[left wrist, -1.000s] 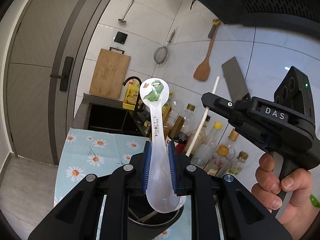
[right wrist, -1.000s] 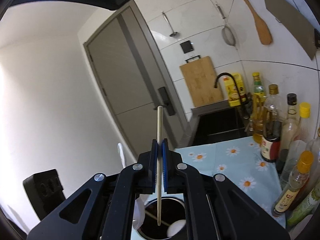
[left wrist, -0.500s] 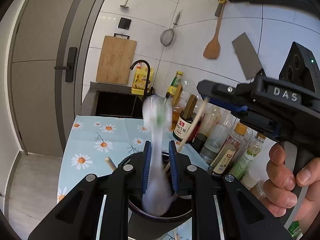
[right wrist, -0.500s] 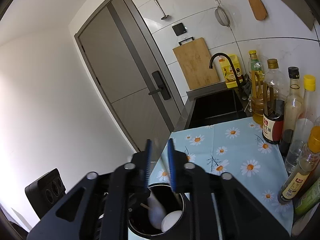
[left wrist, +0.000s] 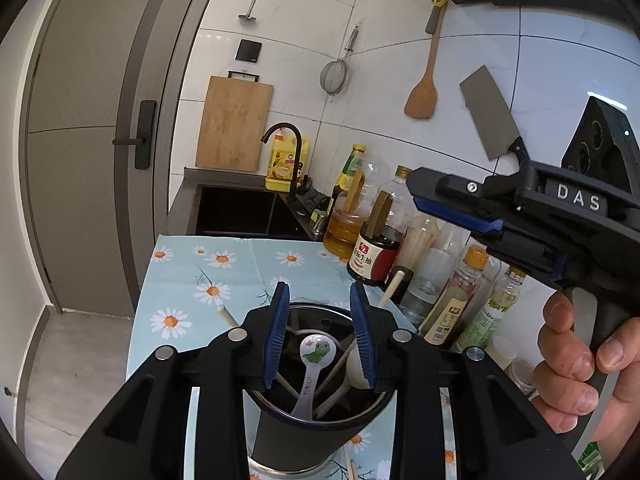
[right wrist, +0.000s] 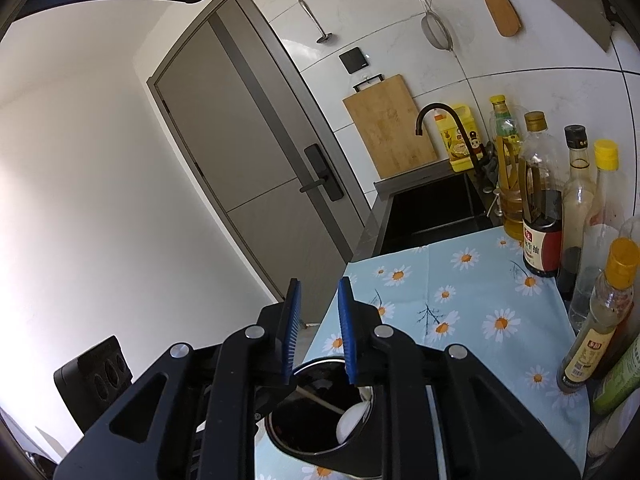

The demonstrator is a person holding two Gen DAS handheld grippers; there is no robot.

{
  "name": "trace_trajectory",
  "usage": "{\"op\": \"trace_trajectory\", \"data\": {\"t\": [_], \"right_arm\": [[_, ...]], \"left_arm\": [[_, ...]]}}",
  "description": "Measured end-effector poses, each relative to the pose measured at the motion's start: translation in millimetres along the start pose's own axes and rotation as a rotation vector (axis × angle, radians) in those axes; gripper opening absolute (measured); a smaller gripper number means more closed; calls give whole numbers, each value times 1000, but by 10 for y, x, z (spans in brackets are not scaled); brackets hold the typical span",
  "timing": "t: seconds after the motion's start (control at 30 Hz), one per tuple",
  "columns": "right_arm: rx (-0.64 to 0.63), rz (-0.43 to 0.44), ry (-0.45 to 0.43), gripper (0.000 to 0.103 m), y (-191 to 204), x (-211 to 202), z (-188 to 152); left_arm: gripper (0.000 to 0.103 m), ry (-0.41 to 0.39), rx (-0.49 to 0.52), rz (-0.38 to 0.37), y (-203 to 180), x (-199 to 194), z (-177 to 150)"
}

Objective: Organize utensils
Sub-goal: 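Open the left gripper to drop the spoon into the cup while the right releases the chopstick, then withdraw both open grippers from the cup back over the table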

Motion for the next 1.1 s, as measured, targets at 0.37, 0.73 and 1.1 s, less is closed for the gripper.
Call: {"op": "trace_trajectory", "data": {"t": [0.37,0.73,1.1], "right_arm": [[25,50,4,26,231,-410,-113],[-13,36,66,36,553,-899,-525],[59,-16,172,42,428,-1333,-1057]], "left_arm": [[31,0,50,-18,-72,-400,31],[41,36,170,-46,-220,-1002,-120],[42,217,310,-146,-336,-1297,-619]]}}
Point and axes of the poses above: each gripper's, at about its wrist camera, not at the fingertips, and x roughly the way its jaws point, y to its left, z to its top, the point moved 3 cm from there along x, roughly the way its jaws point, and after that the axes turned 14 degrees about z, right-handed, at the moved point
